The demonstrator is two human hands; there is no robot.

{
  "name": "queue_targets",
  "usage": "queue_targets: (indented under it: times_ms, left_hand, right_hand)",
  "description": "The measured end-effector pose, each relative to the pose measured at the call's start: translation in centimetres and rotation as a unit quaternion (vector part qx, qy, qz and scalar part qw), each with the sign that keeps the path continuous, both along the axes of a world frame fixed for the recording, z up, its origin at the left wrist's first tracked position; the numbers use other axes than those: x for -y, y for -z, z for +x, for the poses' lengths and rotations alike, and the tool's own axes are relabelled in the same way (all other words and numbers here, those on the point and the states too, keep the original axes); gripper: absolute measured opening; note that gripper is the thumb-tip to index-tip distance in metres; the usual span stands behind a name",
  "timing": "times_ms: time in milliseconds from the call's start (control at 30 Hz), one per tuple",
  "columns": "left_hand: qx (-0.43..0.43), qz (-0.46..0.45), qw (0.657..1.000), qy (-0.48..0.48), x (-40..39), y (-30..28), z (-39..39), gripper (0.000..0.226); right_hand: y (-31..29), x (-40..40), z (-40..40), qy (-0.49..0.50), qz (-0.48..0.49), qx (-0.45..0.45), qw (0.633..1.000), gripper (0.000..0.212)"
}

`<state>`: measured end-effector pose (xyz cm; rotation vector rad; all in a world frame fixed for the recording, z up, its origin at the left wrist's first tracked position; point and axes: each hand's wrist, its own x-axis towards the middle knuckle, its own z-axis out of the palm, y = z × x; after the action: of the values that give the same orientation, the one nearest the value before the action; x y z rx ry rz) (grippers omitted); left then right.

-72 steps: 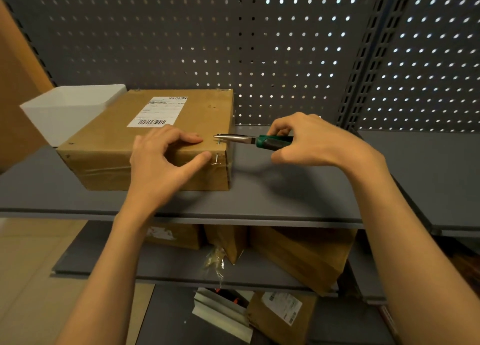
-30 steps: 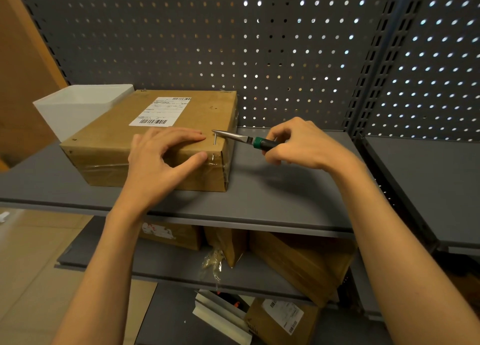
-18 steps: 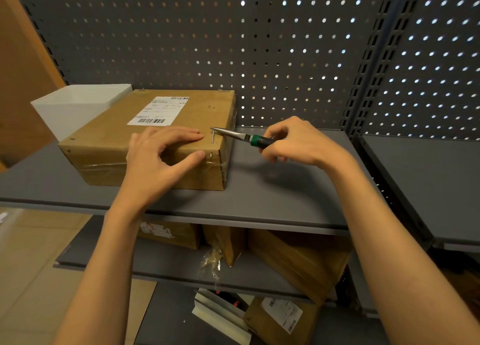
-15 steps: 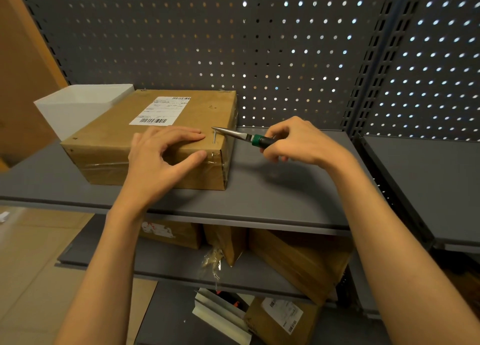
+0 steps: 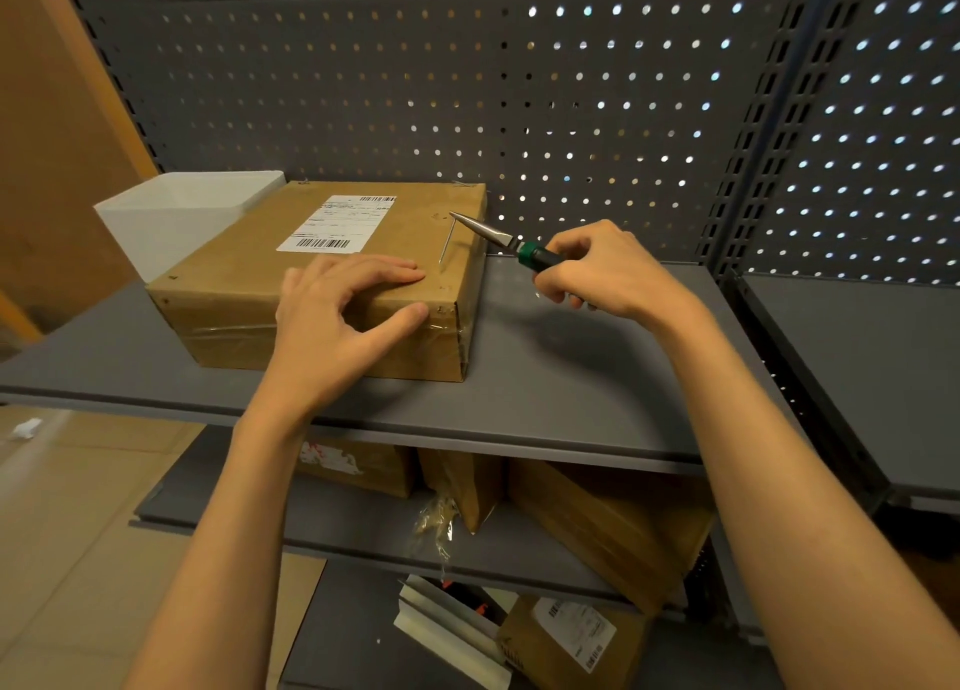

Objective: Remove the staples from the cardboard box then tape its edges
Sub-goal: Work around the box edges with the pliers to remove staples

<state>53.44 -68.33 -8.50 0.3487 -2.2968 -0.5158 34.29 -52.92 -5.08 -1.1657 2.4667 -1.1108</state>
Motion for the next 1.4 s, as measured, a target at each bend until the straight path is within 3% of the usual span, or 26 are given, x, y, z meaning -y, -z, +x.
queue_targets:
  times_ms: [333,667,900,1000,1067,1200,1400]
  left_hand:
    - [0.004,-0.014,1.000,-0.009,-0.1,0.0,0.1,0.038]
    - [0.036,-0.103,0.992,-0.055,1.7,-2.1,1.6,0.043]
    - [0.008,-0.049,0.986,-0.161,6.7,-2.9,3.9,0.025]
    - [0.009,0.006,0.981,-0.194,9.3,-3.0,4.9,0.019]
    - [0.017,0.049,0.979,-0.195,10.8,-2.9,5.5,0.015]
    - [0.029,0.103,0.980,-0.170,13.3,-2.8,6.0,0.013]
    - [0.029,0.105,0.980,-0.166,17.1,-2.9,6.8,0.017]
  right_hand:
    - [-1.2,0.6,1.2,0.018,-0.026,-0.034,0.999,0.006]
    - [-3.2,3.9,3.0,0.029,-0.041,-0.080,0.996,0.016]
    - [-5.0,8.3,5.0,0.033,-0.050,-0.102,0.993,0.029]
    - [-5.4,10.6,5.9,0.018,-0.038,-0.105,0.994,0.017]
    - [-5.7,12.3,6.5,0.014,-0.028,-0.111,0.993,0.011]
    - [-6.2,16.0,7.6,0.020,-0.019,-0.137,0.990,0.023]
    - [-6.4,22.0,9.0,0.031,0.027,-0.224,0.974,0.026]
